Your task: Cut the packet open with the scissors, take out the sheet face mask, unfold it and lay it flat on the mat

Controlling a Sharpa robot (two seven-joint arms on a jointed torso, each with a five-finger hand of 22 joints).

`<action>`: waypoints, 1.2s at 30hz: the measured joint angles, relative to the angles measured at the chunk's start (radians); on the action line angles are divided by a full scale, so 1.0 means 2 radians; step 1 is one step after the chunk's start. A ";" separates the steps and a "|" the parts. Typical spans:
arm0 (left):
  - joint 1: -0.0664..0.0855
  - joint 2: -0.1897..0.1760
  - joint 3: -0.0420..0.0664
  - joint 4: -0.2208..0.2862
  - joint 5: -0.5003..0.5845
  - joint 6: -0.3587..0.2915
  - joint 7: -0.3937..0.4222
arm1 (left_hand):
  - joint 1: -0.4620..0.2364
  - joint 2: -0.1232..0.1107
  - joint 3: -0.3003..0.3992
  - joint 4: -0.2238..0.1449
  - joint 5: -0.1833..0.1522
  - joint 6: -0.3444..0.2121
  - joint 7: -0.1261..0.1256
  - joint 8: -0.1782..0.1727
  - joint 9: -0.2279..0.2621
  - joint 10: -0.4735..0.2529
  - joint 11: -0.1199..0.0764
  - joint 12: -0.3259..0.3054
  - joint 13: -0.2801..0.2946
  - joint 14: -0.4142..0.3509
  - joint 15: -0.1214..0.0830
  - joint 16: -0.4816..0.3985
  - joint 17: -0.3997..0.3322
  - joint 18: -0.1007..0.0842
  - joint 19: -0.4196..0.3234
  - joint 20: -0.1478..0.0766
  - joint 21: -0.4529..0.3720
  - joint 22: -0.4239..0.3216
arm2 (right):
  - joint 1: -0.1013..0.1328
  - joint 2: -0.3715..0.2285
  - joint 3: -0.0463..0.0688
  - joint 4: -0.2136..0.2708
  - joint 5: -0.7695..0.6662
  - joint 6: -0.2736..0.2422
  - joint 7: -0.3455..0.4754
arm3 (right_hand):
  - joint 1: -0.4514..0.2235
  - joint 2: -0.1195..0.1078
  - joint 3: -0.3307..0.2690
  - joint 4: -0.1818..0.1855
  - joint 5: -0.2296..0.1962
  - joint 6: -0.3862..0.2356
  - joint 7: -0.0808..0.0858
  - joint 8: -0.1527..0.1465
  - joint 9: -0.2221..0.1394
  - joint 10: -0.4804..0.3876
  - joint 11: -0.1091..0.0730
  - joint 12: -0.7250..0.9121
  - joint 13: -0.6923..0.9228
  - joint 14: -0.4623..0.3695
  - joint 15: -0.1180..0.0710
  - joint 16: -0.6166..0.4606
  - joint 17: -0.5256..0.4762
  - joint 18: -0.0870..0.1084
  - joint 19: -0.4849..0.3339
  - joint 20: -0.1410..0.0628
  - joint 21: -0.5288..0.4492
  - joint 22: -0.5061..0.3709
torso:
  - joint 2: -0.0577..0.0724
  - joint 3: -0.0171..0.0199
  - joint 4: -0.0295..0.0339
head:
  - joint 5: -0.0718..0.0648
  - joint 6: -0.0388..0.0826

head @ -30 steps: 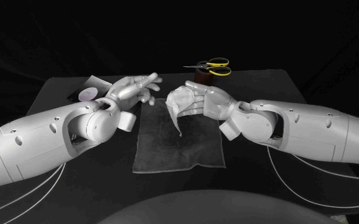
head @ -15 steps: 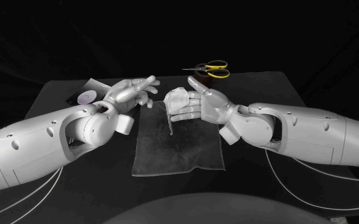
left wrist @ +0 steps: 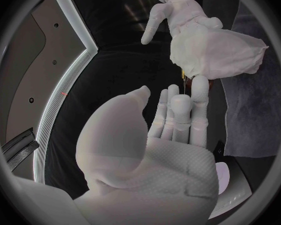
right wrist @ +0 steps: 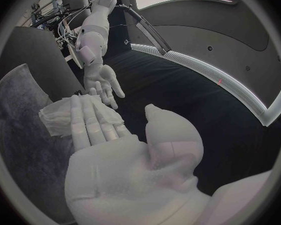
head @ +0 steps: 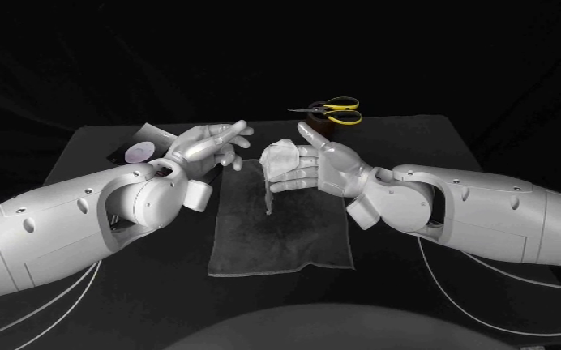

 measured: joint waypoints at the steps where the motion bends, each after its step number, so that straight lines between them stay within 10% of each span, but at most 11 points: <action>1: 0.000 0.000 0.000 0.000 0.000 0.000 0.000 | 0.002 0.000 0.000 0.000 0.000 0.002 0.000 0.001 0.000 0.000 0.000 0.000 -0.001 0.000 0.000 0.000 -0.001 0.000 0.000 0.000 -0.001 -0.001 | 0.000 0.000 0.000 0.000 0.000 0.000 0.000 | 0.000 0.000 0.000 0.000 0.000 0.001 0.000 0.000 0.000 0.001 0.001 0.000 0.000 0.001 0.000 0.001 0.000 0.000 0.000 0.000 0.000 0.000 | 0.000 0.0000 0.0000 | 0.001 0.000; 7: 0.000 -0.003 0.000 0.002 -0.007 0.002 0.001 | 0.031 -0.001 0.017 -0.020 0.000 0.005 -0.002 0.009 0.002 0.000 0.000 -0.003 -0.010 -0.012 -0.001 -0.006 -0.018 0.001 0.000 0.000 -0.010 -0.010 | -0.001 0.000 0.000 -0.004 0.000 0.000 0.000 | 0.077 0.021 0.006 -0.033 0.000 0.039 0.003 0.013 0.010 0.045 -0.002 0.002 0.002 0.036 -0.004 0.017 0.006 0.000 0.016 0.000 0.004 -0.009 | 0.000 0.0000 0.0001 | 0.005 -0.002; 8: 0.000 -0.004 0.000 0.003 -0.011 0.002 0.001 | 0.037 -0.003 0.021 -0.027 0.000 0.005 -0.002 0.011 0.002 0.000 0.000 -0.005 -0.013 -0.015 -0.001 -0.009 -0.024 0.003 0.000 0.000 -0.014 -0.013 | -0.001 0.000 0.000 -0.004 0.000 0.000 0.000 | 0.111 0.028 0.023 -0.060 0.000 0.051 0.004 0.017 0.014 0.059 -0.003 0.004 0.003 0.042 -0.006 0.021 0.007 -0.001 0.021 0.000 0.004 -0.010 | 0.000 0.0000 0.0001 | 0.006 -0.003; 10: 0.000 -0.006 0.000 0.004 -0.025 0.002 0.000 | 0.043 -0.009 0.027 -0.034 0.000 0.007 0.000 0.017 0.003 0.004 -0.001 -0.005 -0.016 0.001 -0.002 0.000 -0.008 0.005 0.013 -0.002 -0.002 0.002 | -0.001 0.000 0.000 -0.004 0.000 -0.002 0.001 | 0.217 0.042 0.114 -0.171 0.000 0.090 0.008 0.030 0.023 0.096 -0.008 0.008 0.005 0.063 -0.013 0.032 0.010 0.002 0.036 -0.001 0.013 -0.012 | 0.000 0.0000 0.0001 | 0.007 -0.003; 12: 0.000 -0.007 0.000 0.005 -0.042 0.001 -0.001 | 0.047 -0.013 0.031 -0.041 0.000 0.014 -0.002 0.024 0.007 0.016 -0.004 0.003 -0.017 0.031 -0.005 0.021 0.026 0.004 0.043 -0.004 0.023 0.035 | -0.001 0.000 0.000 -0.005 -0.002 -0.006 0.001 | 0.231 0.042 0.213 -0.253 0.007 0.125 0.014 0.040 0.026 0.118 -0.012 0.008 0.004 0.080 -0.017 0.038 0.011 0.012 0.046 -0.005 0.023 -0.010 | 0.000 0.0000 0.0000 | 0.008 -0.003; 14: -0.001 -0.009 0.000 0.007 -0.066 0.000 -0.003 | 0.045 -0.018 0.033 -0.044 0.000 0.018 -0.005 0.034 0.011 0.027 -0.008 0.013 -0.017 0.058 -0.008 0.040 0.058 0.004 0.070 -0.006 0.048 0.066 | -0.001 0.000 0.000 -0.007 -0.005 -0.013 0.001 | 0.230 0.037 0.274 -0.284 0.008 0.149 0.018 0.049 0.026 0.140 -0.016 0.008 0.004 0.100 -0.025 0.043 0.009 0.012 0.054 -0.013 0.043 0.004 | 0.000 0.0000 0.0001 | 0.008 -0.004; 21: -0.001 -0.010 0.000 0.015 -0.152 -0.005 -0.023 | 0.032 -0.031 0.033 -0.047 0.000 0.030 -0.012 0.073 0.032 0.048 -0.019 0.042 -0.007 0.121 -0.018 0.087 0.149 -0.016 0.131 -0.016 0.114 0.149 | -0.002 0.001 0.000 -0.010 -0.021 -0.051 0.000 | 0.240 0.002 0.329 -0.289 0.000 0.200 0.031 0.064 0.022 0.199 -0.033 0.002 0.003 0.162 -0.042 0.041 0.001 -0.008 0.030 -0.055 0.171 0.120 | 0.000 0.0000 0.0002 | 0.011 -0.004; 28: -0.002 -0.010 0.000 0.024 -0.214 -0.005 -0.049 | 0.015 -0.034 0.031 -0.040 0.000 0.034 -0.021 0.093 0.044 0.068 -0.027 0.058 -0.003 0.153 -0.026 0.115 0.210 -0.023 0.156 -0.023 0.146 0.192 | -0.003 0.002 0.000 -0.011 -0.032 -0.082 0.000 | 0.235 -0.022 0.305 -0.288 0.000 0.211 0.034 0.070 0.023 0.215 -0.039 0.003 0.003 0.175 -0.046 0.041 0.001 -0.009 0.017 -0.059 0.205 0.151 | 0.000 0.0000 0.0002 | 0.012 -0.005; 36: -0.003 -0.010 0.000 0.032 -0.266 0.002 -0.074 | 0.006 -0.036 0.029 -0.030 0.000 0.050 -0.037 0.098 0.046 0.120 -0.041 0.080 0.004 0.156 -0.035 0.139 0.229 -0.031 0.182 -0.036 0.178 0.236 | -0.004 0.002 0.000 -0.011 -0.040 -0.107 0.001 | 0.236 -0.023 0.301 -0.287 0.000 0.211 0.035 0.070 0.024 0.216 -0.041 0.003 0.003 0.179 -0.047 0.041 0.001 -0.009 0.017 -0.059 0.210 0.156 | 0.000 0.0001 0.0001 | 0.012 -0.008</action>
